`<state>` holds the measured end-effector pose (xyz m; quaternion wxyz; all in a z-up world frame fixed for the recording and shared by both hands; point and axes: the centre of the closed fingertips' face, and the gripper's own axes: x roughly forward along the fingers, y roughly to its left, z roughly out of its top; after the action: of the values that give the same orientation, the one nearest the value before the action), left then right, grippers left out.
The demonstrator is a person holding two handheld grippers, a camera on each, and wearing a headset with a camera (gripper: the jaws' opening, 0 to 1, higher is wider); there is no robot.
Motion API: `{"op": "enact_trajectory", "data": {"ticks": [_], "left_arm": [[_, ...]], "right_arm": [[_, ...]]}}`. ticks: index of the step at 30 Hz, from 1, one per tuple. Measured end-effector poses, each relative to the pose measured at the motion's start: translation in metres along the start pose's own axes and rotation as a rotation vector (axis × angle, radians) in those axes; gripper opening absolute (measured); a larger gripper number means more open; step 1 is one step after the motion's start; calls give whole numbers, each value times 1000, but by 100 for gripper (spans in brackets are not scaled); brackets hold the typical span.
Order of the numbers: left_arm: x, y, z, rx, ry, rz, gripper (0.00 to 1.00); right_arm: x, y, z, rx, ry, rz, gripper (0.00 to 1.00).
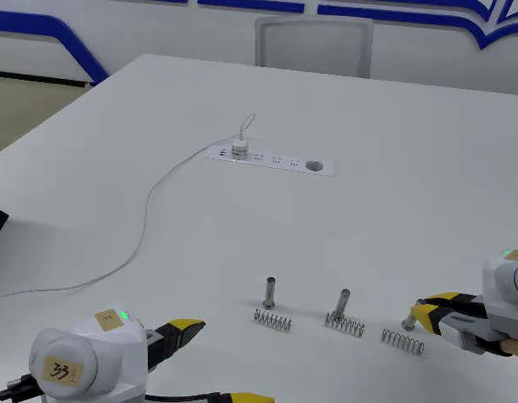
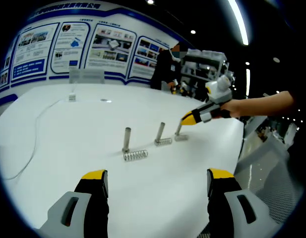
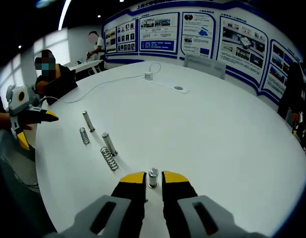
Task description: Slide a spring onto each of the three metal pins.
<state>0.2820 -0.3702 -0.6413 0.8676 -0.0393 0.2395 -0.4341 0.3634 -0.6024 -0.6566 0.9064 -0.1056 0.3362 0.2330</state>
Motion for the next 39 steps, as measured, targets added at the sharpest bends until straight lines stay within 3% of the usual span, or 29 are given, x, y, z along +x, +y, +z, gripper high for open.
{"op": "enact_trajectory", "data": {"ticks": [7,18,28,39], "left_arm": [[0,0,-1,2,4,1,84],[0,1,-1,-2,6,4,84],[0,3,-4,-10,16,12,84],[0,6,-7,-21,26,20,84]], "right_arm": [[-4,0,-1,1,-10,-1,16],[-7,11,-19,20,5,43,17],[2,20,-36,-6,46,90,17],[12,25,-42,-64,70,134,17]]}}
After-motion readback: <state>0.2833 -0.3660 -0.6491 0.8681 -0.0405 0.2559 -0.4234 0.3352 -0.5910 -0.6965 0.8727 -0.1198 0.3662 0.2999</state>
